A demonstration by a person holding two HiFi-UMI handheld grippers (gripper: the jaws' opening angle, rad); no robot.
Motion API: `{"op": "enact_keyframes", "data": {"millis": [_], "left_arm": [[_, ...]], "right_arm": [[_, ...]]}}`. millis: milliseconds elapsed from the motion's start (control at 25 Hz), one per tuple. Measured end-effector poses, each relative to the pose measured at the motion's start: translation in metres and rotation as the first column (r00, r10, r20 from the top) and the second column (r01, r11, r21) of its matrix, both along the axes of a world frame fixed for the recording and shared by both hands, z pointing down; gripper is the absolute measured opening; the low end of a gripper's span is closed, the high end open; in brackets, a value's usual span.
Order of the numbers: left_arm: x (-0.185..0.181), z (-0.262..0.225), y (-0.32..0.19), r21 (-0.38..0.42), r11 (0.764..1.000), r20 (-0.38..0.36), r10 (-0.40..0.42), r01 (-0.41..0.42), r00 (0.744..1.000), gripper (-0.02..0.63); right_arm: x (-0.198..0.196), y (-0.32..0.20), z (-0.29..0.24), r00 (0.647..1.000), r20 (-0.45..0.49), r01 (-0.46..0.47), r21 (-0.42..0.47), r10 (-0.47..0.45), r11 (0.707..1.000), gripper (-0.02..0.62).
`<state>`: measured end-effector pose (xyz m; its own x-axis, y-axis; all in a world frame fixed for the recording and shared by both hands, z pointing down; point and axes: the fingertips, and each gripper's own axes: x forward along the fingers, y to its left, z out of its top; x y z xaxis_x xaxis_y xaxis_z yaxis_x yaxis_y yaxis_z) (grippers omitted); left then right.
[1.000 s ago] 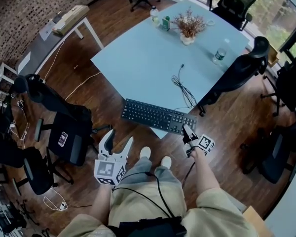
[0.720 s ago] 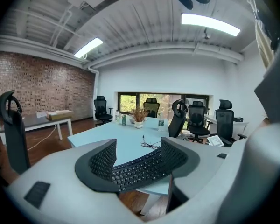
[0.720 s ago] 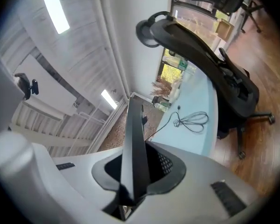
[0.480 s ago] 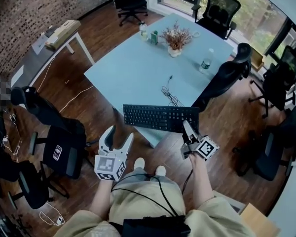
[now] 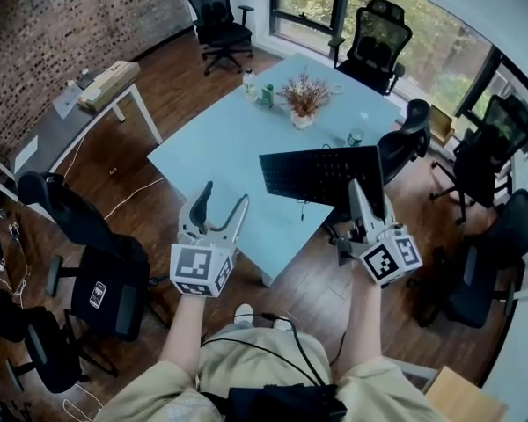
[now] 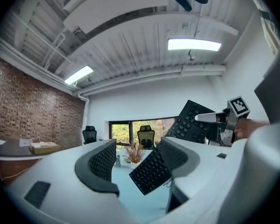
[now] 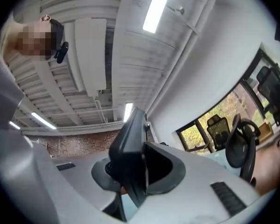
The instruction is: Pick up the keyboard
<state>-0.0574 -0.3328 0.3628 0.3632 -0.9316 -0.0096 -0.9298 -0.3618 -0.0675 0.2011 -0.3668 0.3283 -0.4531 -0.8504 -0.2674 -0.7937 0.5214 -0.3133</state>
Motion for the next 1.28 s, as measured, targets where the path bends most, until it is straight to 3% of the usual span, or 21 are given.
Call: {"op": "enact_keyframes", "data": {"millis": [160, 520, 840, 1280], "left_arm": [[0.001, -0.026, -0.008, 0.075, 0.997, 0.000, 0.006, -0.006, 1.000, 0.299], [-0.006, -0.041, -0.009, 0.138, 0.990, 0.007, -0.014, 0.013, 1.000, 0.299], [0.009, -0.046, -0.006, 0.103, 0.994, -0.002, 0.019, -0.019, 1.000, 0.299], [0.007, -0.035, -0.007, 0.076, 0.997, 0.004, 0.014, -0.014, 1.000, 0.299]], "right_arm": [[-0.017, -0.002, -0.026, 0.996, -0.083, -0.016, 0.066, 0.021, 0.998, 0.087], [-0.063, 0.018, -0.036, 0.951, -0.301, -0.020, 0.152, 0.066, 0.988, 0.087], [-0.068, 0.013, -0.030, 0.968, -0.242, -0.039, 0.109, 0.065, 0.993, 0.087], [-0.064, 0.012, -0.027, 0.951, -0.288, -0.084, 0.112, 0.113, 0.990, 0.087]]}}
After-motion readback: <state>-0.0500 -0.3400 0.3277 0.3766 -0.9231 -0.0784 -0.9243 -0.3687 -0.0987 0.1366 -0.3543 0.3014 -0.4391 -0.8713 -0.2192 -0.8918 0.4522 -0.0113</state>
